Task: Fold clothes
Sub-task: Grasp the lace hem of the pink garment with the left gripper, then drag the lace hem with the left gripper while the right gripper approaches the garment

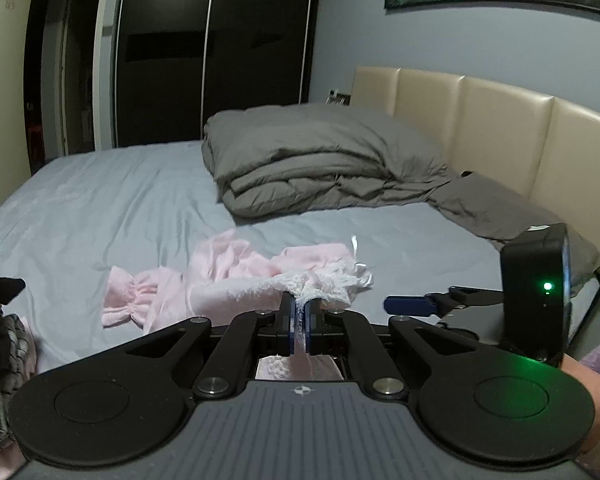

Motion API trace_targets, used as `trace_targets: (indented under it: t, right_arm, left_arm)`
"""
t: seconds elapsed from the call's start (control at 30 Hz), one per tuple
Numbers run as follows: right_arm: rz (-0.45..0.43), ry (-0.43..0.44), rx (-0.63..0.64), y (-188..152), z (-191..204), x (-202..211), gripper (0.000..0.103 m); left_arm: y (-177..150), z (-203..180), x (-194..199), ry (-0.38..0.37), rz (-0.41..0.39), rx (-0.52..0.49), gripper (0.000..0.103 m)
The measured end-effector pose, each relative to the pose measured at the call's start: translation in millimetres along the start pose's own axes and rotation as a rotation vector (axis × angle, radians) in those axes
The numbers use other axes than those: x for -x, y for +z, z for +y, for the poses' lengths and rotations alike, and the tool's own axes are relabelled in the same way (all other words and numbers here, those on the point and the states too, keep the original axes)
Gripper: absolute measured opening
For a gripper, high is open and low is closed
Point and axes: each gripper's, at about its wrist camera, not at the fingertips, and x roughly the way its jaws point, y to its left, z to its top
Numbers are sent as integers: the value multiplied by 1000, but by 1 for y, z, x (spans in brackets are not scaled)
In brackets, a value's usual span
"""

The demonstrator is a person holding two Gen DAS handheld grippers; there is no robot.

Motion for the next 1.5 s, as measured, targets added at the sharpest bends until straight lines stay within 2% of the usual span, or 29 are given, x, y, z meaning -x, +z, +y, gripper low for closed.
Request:
trace_targets:
  t: [0.1,0.3,0.5,0.8,0.93,1.17,1.3,1.5]
  right_arm:
    - [-18,23,26,1,5,14,90]
    - [-11,26,77,-9,8,26,91]
    - [-4,28,128,-18,10,37,91]
    - [44,-35,109,-29,-11,16,91]
    - [90,-51,85,-34,-19,-1,91]
    - [128,-41,55,-36,-23,-12,91]
    - [148,-17,45,-37,-21,-18,91]
    - [175,41,40,-39,-16,-27,90]
  left_arm:
    - [0,-3,15,-9,-8,-7,2]
    - [-6,-2,27,-22,27,-26,2]
    - [-20,4,2,-48,142,-16,2]
    - [-48,0,-47,-103,282,-48,2]
    - [-57,10,-64,-99,317,-5,2]
    - [-45,36,-94,-71,309,108,2]
    - [-41,45,-113,-6,318,106,2]
    - [-31,41,-124,-24,317,104,2]
